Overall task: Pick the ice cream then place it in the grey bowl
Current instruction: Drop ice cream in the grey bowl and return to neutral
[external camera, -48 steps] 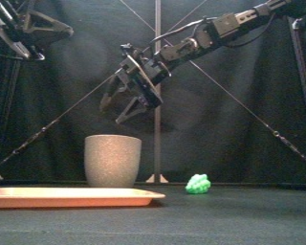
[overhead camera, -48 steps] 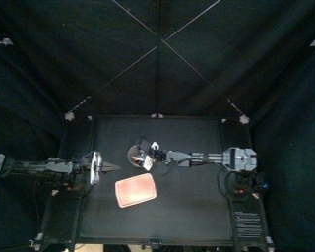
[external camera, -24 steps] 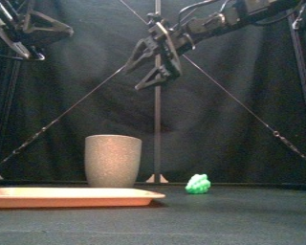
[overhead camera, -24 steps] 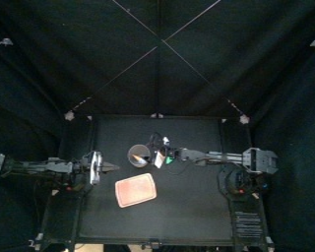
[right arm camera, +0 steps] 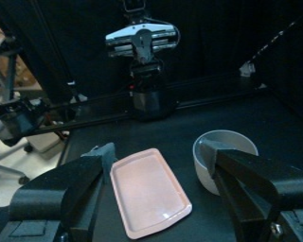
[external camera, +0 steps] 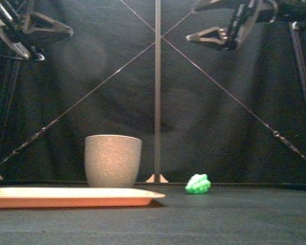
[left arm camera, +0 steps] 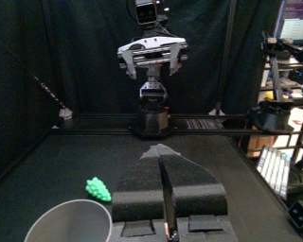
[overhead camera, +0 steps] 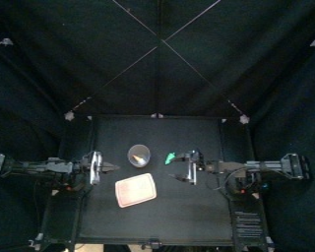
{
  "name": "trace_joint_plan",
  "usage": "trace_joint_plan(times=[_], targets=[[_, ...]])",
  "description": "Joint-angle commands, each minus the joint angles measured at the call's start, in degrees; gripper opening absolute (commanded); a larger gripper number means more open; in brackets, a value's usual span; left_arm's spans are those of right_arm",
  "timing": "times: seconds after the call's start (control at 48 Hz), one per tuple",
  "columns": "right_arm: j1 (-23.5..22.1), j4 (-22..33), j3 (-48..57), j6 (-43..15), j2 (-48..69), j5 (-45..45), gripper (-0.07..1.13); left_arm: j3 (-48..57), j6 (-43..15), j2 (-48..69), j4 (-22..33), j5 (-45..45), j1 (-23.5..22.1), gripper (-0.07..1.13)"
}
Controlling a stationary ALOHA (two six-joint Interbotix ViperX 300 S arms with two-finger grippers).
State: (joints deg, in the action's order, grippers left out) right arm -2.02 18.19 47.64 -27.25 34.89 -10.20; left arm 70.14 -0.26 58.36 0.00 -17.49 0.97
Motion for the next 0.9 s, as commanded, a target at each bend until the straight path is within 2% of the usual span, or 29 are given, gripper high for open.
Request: trace_joint_plan(times=[0.021, 0.417, 0.896], targets=[[1.85, -0.26, 4.13, 0.44, 6.94, -1.58, 1.03, -0.62, -0.09, -0.18, -0.09, -0.26, 0.26, -0.03], [3.43, -0.62, 13.97, 0.18, 24.08, -1.93, 1.03, -0.7, -0.09, -0.18, -0.09, -0.26, 0.26, -0.03], [3.25, -0.18, 14.59, 0.53, 24.26, -3.16, 1.03, -0.53, 0.0, -0.09, 0.09, -0.26, 1.05, -0.03]])
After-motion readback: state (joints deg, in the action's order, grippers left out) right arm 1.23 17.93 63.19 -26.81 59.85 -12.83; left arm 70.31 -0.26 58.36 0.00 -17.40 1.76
